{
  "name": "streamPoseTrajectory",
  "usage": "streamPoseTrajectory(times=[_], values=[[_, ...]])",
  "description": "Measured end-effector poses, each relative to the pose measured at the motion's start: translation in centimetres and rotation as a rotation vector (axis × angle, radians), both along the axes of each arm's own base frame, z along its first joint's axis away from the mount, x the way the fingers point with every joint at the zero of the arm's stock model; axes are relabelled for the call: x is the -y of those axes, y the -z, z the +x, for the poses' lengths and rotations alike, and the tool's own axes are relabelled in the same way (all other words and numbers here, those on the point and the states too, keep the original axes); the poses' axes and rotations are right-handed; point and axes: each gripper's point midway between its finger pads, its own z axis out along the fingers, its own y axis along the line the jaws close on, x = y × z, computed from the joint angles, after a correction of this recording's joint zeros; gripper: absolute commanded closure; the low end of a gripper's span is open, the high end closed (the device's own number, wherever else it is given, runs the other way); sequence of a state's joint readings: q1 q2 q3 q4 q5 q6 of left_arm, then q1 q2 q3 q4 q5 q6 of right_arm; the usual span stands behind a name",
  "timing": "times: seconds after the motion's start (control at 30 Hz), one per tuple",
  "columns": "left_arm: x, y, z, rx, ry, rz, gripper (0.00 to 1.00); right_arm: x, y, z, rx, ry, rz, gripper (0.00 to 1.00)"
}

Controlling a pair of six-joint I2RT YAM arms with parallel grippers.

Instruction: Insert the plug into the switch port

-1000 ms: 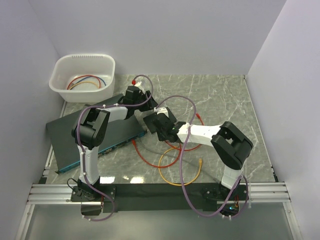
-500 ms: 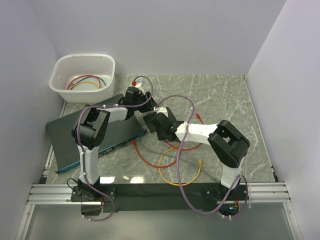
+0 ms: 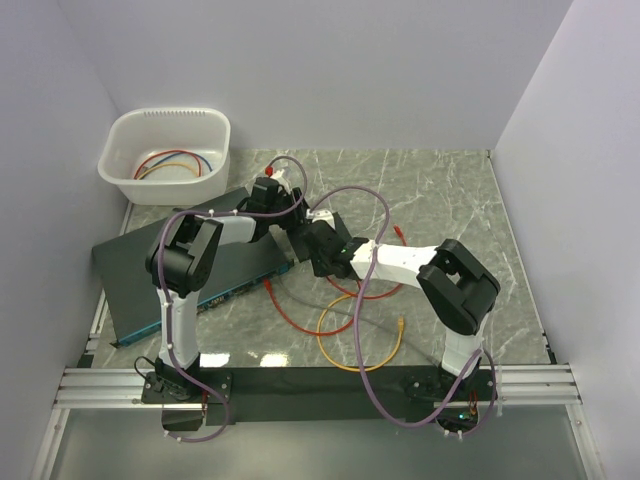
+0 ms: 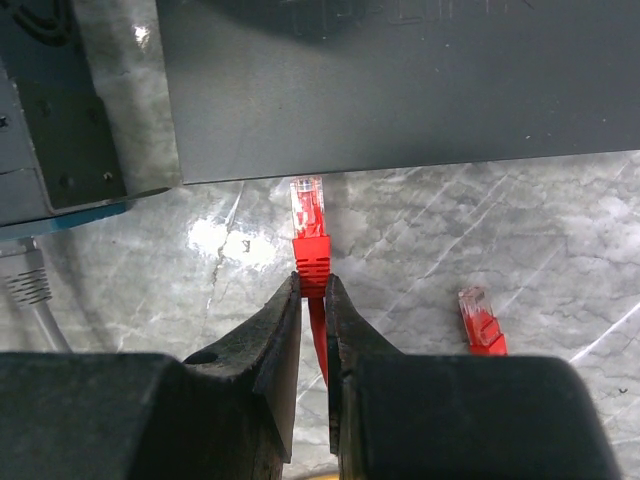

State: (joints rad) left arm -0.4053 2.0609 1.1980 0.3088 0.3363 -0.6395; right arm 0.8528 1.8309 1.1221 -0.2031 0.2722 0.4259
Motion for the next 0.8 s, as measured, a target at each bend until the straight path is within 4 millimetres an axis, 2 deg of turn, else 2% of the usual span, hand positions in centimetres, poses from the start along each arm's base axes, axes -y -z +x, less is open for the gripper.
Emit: streamPoseTrajectory(times=[0.33,0.8], values=[[0.1,-0.1,0.1,0.019,0.0,-0.007,0.46,-0.4,0.2,0.2,-0.012,-0.001,-0.003,1.0],[0.3,-0.2,-0.2,0.044,0.035,-0.02,0.46,0.4,0.6,1.0,-0.027,0.046,-0.003,1.0]])
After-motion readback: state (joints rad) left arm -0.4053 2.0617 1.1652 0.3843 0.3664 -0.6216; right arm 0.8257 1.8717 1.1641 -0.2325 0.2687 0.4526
